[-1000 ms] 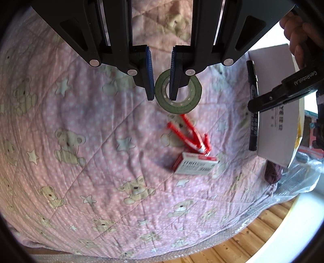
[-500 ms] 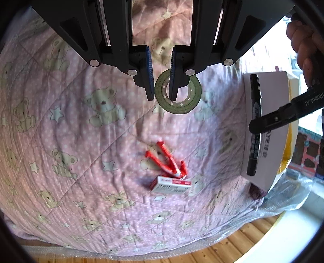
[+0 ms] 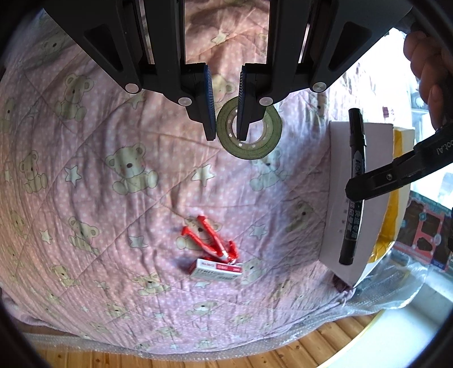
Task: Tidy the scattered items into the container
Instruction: 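Lift and carry the marker and tape roll toward the white box with both tools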
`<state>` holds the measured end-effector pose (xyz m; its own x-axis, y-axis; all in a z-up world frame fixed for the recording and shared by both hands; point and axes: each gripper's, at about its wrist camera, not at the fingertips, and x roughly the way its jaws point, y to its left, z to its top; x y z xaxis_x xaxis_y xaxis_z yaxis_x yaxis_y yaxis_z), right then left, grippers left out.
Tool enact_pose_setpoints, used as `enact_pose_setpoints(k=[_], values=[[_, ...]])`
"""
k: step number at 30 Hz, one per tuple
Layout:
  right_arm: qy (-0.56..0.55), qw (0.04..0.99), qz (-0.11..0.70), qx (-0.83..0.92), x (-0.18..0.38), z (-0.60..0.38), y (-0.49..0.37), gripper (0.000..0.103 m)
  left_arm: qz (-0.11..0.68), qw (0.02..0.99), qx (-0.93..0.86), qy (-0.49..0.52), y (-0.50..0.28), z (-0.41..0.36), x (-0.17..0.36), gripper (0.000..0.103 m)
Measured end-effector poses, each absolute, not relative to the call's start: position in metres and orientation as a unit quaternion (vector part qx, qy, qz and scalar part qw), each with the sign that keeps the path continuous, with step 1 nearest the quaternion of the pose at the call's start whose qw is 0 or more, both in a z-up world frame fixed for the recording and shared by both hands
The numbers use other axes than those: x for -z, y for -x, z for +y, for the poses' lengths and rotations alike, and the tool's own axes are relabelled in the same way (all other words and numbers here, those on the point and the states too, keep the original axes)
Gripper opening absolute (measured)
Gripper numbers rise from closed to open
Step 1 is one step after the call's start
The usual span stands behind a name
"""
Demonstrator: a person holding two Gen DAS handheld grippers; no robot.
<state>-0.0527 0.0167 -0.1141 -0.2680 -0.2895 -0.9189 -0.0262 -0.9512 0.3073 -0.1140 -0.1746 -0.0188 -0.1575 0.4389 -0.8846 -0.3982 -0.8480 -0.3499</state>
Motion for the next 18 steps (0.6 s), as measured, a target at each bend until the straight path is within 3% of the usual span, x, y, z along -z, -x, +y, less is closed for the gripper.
enact_pose_setpoints(k=[18], values=[[-0.600, 0.142, -0.079, 0.784, 0.098, -0.037, 0.055, 0.015, -0.024, 0.255, -0.787, 0.561, 0.099, -0.211, -0.001, 0.014]])
